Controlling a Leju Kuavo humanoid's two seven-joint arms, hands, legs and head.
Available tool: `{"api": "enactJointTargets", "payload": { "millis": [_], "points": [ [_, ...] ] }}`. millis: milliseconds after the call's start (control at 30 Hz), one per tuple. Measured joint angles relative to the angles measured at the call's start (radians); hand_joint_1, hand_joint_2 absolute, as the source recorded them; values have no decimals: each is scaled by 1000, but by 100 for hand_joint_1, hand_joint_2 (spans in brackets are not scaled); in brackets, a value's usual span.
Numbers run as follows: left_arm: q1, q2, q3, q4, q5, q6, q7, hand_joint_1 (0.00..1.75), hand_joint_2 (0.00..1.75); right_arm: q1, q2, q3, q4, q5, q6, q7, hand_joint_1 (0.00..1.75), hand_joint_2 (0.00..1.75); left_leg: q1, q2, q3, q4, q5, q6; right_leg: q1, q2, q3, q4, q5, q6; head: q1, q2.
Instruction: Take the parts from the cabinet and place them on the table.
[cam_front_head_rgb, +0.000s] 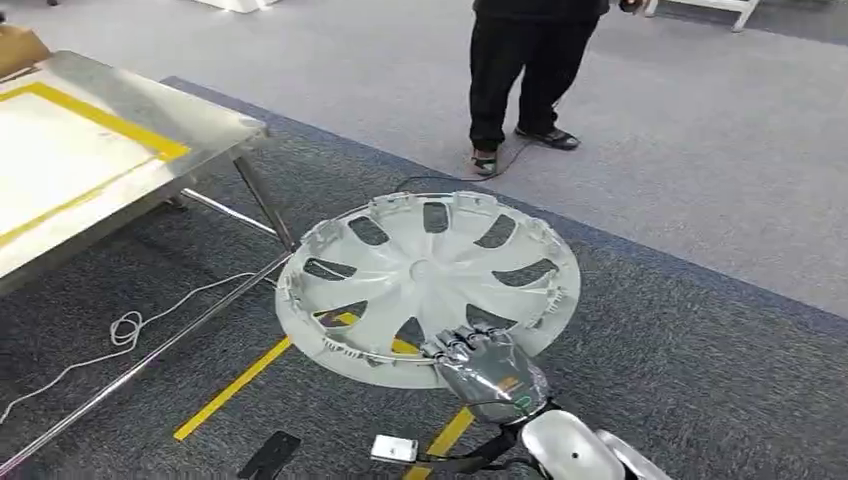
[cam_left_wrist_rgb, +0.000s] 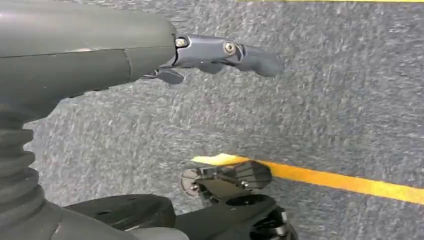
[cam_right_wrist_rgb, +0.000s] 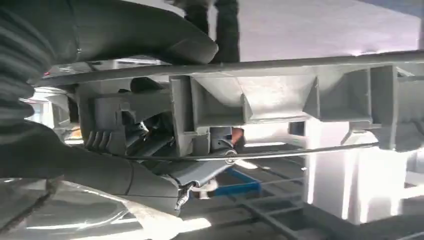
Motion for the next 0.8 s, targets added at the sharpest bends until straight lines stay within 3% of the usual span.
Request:
{"api": "enactJointTargets", "payload": {
  "millis": [67,100,133,167,233,267,300,333,367,400,433,467,500,567,600,633,667,700,767,800],
  "points": [
    [6,0,0,0,-1,0,0,0,175,0,0,0,1,-1,0,0,166,175,4,-22,-3,-2,4,-9,1,-20,3,-3,3,-12,0,0],
    [9,3,0,0,-1,0,0,0,175,-1,1,0,1,-1,0,1,166,175,1,11,-7,9,-5,-12,-3,-38,6,-8,5,-21,0,0],
    [8,2,0,0,-1,2,0,0,175,-2,4,0,0,-1,-1,4,166,175,-4,59,-19,37,-25,-18,-2,-47,9,-10,4,-28,-9,0],
    [6,3,0,0,-1,2,0,0,175,-2,5,0,0,0,-2,6,166,175,-1,91,-52,105,-64,-24,2,-63,10,-10,2,-33,-11,0],
    [4,3,0,0,-1,2,0,0,175,0,5,0,2,0,-3,6,166,175,4,110,-124,261,-128,-29,5,-96,11,-10,-1,-38,-10,0],
    [6,3,0,0,-1,2,0,0,175,1,5,0,3,-1,-3,6,166,175,6,112,-142,297,-133,-30,6,-111,11,-10,-3,-39,-10,0],
    [9,3,0,0,-1,2,0,0,175,1,5,0,5,-1,-3,6,166,175,7,112,-136,287,-117,-30,7,-124,13,-10,-5,-39,-11,0],
    [10,3,0,0,-1,2,0,0,175,2,5,0,7,-1,-3,5,166,175,7,113,-113,240,-83,-28,8,-137,15,-10,-7,-38,-10,0],
    [11,3,0,0,-1,2,0,0,175,1,6,0,7,-1,-3,4,166,175,5,123,-68,151,-35,-24,9,-151,20,-10,-10,-36,-11,0],
    [10,3,0,0,-1,2,0,0,175,1,7,0,8,-1,-3,4,166,175,1,155,-14,51,9,-15,10,-165,26,-10,-14,-34,-10,0],
    [9,3,0,0,-1,2,0,0,175,1,7,0,8,-1,-3,4,166,175,-13,208,8,13,-10,-8,13,-176,31,-13,-17,-30,-9,0],
    [7,3,0,0,-1,2,0,0,175,0,7,0,8,-1,-3,5,166,175,-21,211,10,-5,-9,-1,19,-188,30,-10,-21,-24,-11,0],
    [7,3,0,0,-1,2,0,0,175,-1,7,0,8,-1,-3,6,166,175,-20,202,6,-2,-9,0,20,-198,32,-13,-22,-21,-10,0],
    [14,4,0,0,-1,2,0,0,175,0,8,0,8,-1,-3,6,166,175,-22,180,5,-4,-10,6,19,-220,42,-21,-23,-14,-10,0],
    [17,5,0,0,-1,3,0,0,175,-1,9,0,8,-1,-4,6,166,175,-10,161,18,-21,-1,16,18,-219,45,-21,-32,-2,-10,0],
    [18,4,0,0,-1,3,0,0,175,-2,9,0,8,-1,-4,6,166,175,-8,152,20,-25,0,18,15,-167,35,0,-46,2,-5,0],
    [14,4,0,0,0,4,0,0,175,-3,10,1,8,-1,-7,6,166,175,-6,141,20,-25,1,23,11,-121,10,56,-74,3,-3,0],
    [10,3,0,0,-1,3,0,0,175,-2,9,1,8,0,-10,5,166,175,-4,126,19,-24,1,25,10,-97,-36,144,-110,5,1,0],
    [9,2,0,0,-1,3,0,0,175,1,9,2,9,0,-9,4,166,175,-5,98,20,-23,0,27,11,-84,-119,284,-151,8,0,0],
    [10,2,0,0,-1,3,0,0,175,3,9,3,10,-1,-9,4,166,175,-5,83,21,-23,0,27,10,-84,-131,286,-133,8,0,0]
  ]
}}
